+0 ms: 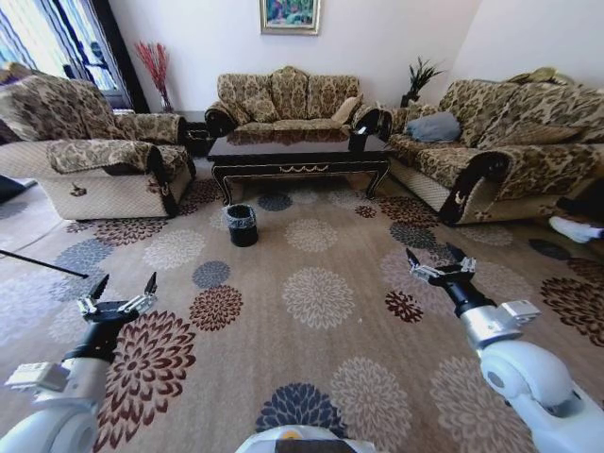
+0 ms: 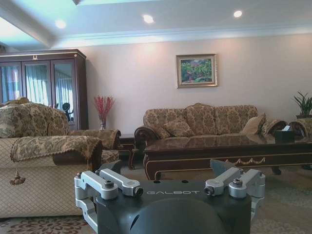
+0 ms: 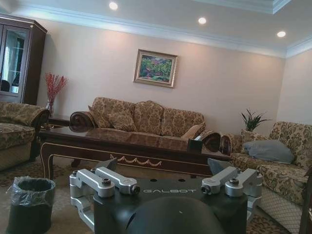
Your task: Move to the front of the table and pick up the trash from the floor, then place it into the trash bin.
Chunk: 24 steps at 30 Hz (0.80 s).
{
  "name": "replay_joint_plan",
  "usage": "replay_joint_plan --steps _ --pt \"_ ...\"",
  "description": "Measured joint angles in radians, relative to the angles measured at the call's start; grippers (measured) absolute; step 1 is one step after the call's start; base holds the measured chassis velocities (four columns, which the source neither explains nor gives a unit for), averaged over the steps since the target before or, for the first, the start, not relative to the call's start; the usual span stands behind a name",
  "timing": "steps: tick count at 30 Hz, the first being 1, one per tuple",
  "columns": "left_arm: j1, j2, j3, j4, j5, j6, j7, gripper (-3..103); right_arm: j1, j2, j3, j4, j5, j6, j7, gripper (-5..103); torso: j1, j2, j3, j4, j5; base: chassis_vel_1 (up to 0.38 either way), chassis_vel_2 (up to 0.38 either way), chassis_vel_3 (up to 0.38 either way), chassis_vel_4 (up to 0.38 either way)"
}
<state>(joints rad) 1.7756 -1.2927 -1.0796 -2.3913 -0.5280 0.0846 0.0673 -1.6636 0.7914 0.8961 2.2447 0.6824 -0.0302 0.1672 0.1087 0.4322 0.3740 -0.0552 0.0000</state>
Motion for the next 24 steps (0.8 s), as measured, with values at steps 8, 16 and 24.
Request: replay_joint_plan --steps 8,16,24 --pt "-0.008 -0.003 0.013 0.007 0.002 0.001 0.0 100 0.007 0.007 -0.005 -0.006 0.0 -0.001 0.0 100 0.011 0.029 0.018 0.0 0.0 0.0 0.0 0.0 0.0" --pt "-0.008 -0.001 -0.001 0.004 -0.008 0.002 0.001 100 0.004 0.013 0.0 -0.002 -0.001 -0.001 0.0 100 0.024 0.064 0.04 0.0 -0.0001 0.0 0.0 0.0 0.0" --pt "-0.008 -0.004 -0.012 -0.002 -0.015 0.004 0.002 100 -0.001 0.02 -0.003 0.005 -0.006 -0.001 -0.002 100 0.037 0.1 0.062 0.0 0.0 0.0 0.0 0.0 0.0"
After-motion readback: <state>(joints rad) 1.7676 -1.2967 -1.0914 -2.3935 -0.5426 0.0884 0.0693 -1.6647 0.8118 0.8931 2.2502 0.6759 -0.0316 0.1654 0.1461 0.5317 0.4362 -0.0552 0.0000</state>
